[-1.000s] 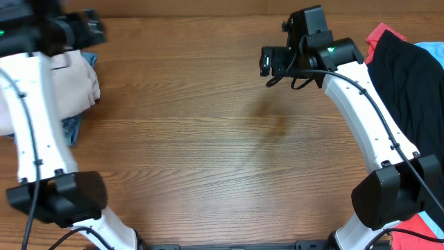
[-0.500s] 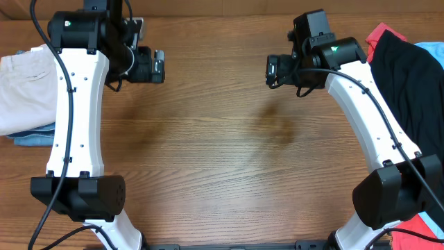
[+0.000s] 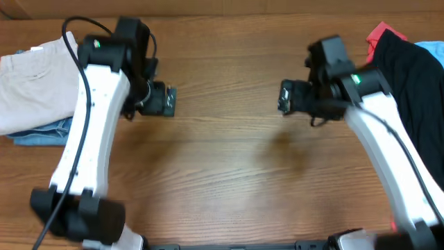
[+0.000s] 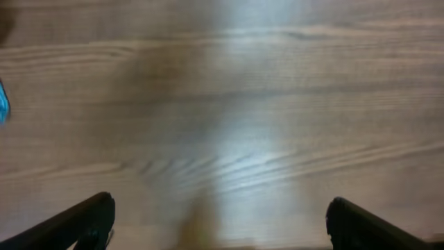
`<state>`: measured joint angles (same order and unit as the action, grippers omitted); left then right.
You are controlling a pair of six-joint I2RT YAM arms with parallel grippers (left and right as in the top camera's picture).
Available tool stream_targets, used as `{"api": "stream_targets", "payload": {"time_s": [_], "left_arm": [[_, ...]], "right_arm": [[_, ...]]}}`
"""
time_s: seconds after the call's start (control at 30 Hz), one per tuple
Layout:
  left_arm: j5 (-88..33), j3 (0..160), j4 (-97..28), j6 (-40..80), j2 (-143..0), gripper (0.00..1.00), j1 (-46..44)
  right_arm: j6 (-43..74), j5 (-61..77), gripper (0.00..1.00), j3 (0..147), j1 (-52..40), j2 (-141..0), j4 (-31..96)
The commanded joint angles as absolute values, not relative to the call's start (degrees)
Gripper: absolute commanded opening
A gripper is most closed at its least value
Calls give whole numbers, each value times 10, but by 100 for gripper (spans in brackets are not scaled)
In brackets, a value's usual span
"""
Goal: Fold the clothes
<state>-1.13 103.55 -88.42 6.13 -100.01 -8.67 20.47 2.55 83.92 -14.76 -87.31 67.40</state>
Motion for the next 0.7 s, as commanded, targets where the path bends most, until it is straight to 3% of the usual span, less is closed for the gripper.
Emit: {"api": "stream_targets", "payload": {"time_s": [0.0,0.2,0.37,0.67], "left_arm": [[24,917,-808,74,-847,100,-119],[47,706,-620,78,-621,100,-128],[84,568,-505,78,-485,100,-127],[139,477,-483,77,-459,100,-128]], "right_arm": [[213,16,100,718,-150,-740,605],[204,-60,100,534,-150,-554,449],[146,-75,100,463,-150,-495,338],[146,-85,100,461,-150,-529,333]]}}
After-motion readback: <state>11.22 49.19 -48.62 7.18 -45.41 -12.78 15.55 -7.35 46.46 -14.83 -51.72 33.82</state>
